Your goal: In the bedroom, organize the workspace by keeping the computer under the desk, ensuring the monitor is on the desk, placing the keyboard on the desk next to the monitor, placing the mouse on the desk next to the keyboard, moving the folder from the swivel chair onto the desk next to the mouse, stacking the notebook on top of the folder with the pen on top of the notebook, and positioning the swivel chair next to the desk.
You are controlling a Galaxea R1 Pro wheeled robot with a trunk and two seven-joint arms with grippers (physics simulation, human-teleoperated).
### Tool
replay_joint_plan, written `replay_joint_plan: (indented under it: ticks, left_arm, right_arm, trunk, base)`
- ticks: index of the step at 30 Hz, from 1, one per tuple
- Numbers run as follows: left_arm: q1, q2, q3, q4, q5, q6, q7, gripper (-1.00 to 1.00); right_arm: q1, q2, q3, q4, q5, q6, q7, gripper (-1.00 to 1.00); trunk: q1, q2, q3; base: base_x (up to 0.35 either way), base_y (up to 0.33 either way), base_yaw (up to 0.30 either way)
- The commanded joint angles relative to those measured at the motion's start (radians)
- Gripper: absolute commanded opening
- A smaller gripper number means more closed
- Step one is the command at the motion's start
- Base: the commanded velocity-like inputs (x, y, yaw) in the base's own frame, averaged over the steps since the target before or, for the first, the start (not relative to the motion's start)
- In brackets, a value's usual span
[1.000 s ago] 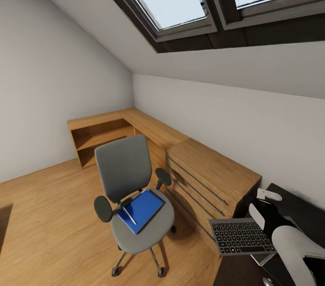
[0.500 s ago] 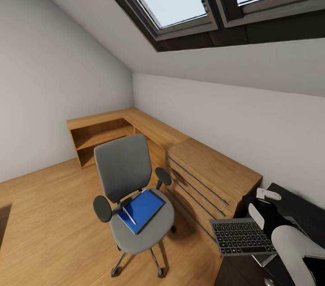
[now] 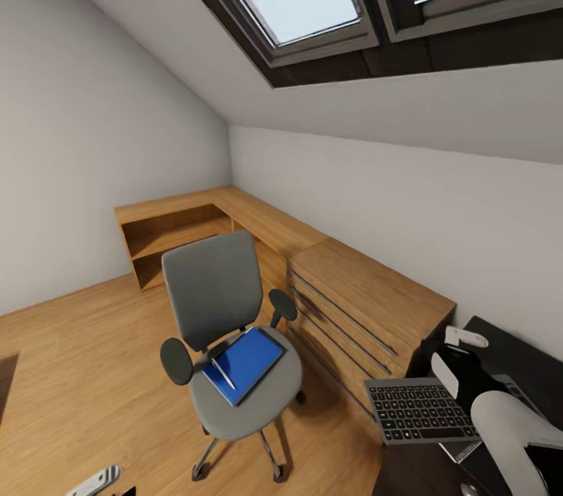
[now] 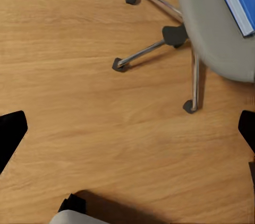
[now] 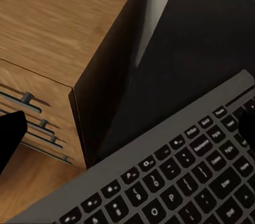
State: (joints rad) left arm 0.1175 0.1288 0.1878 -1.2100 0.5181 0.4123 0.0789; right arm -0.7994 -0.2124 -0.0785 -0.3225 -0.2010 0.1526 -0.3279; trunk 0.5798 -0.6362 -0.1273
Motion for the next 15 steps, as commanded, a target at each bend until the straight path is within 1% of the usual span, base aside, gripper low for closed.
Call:
replay_joint_plan:
  ticks: [1, 9, 10, 11, 12, 13, 15]
  left_arm:
    - [0.001, 0.000, 0.008, 0.014, 0.011, -0.036, 0.006, 1.00]
    - [0.001, 0.000, 0.014, 0.025, 0.010, -0.082, 0.003, 1.00]
    - [0.002, 0.000, 0.014, 0.023, 0.010, -0.098, 0.000, 1.00]
    - [0.013, -0.001, 0.014, 0.000, 0.010, -0.140, -0.013, 1.00]
    - [0.020, -0.001, 0.014, -0.012, 0.010, -0.153, -0.017, 1.00]
    - [0.053, -0.001, 0.014, -0.053, 0.011, -0.178, -0.027, 1.00]
    - [0.088, -0.001, 0.014, -0.098, 0.011, -0.192, -0.032, 1.00]
  right_arm:
    - [0.000, 0.000, 0.000, 0.001, -0.005, 0.005, -0.004, 1.00]
    - [0.000, -0.001, -0.003, 0.004, -0.006, 0.011, -0.014, 1.00]
    - [0.000, -0.001, -0.003, 0.005, -0.005, 0.011, -0.017, 1.00]
    - [0.000, -0.001, -0.003, 0.004, -0.005, 0.011, -0.019, 1.00]
    - [-0.001, -0.001, -0.003, 0.004, -0.005, 0.011, -0.020, 1.00]
    - [-0.001, -0.001, -0.003, 0.004, -0.006, 0.012, -0.021, 1.00]
    - [0.000, -0.001, -0.003, 0.004, -0.005, 0.013, -0.021, 1.00]
  trunk:
    - [0.004, -0.009, -0.005]
    - [0.035, -0.065, -0.030]
    - [0.039, -0.072, -0.033]
    - [0.043, -0.079, -0.036]
    - [0.046, -0.086, -0.039]
    - [0.050, -0.093, -0.042]
    - [0.058, -0.107, -0.049]
  base:
    - [0.000, 0.000, 0.000]
    - [0.000, 0.000, 0.000]
    - [0.000, 0.000, 0.000]
    - [0.000, 0.000, 0.000]
    - [0.000, 0.000, 0.000]
    - [0.000, 0.000, 0.000]
    - [0.000, 0.000, 0.000]
